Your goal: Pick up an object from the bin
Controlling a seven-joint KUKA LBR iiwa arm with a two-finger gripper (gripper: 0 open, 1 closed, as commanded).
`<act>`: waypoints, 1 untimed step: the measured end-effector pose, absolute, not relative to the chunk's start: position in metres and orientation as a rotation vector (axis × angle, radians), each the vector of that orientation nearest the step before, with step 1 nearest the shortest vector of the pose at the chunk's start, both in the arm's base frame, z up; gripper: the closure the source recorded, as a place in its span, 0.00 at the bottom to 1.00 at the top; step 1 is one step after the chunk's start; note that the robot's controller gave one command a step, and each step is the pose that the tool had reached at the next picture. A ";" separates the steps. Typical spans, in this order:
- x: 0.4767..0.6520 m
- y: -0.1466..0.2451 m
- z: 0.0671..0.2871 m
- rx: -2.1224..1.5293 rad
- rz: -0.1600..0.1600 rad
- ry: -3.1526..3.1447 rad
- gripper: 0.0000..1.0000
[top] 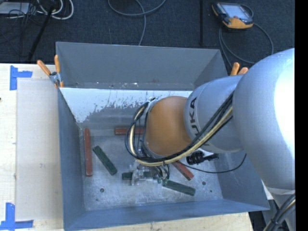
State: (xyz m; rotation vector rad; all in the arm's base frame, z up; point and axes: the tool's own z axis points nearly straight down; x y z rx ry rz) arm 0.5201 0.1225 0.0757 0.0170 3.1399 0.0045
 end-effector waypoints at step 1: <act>0.520 0.122 0.076 0.018 0.005 3.140 1.00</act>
Offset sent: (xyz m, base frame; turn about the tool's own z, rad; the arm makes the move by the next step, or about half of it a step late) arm -0.0102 -0.0149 0.2064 -0.1105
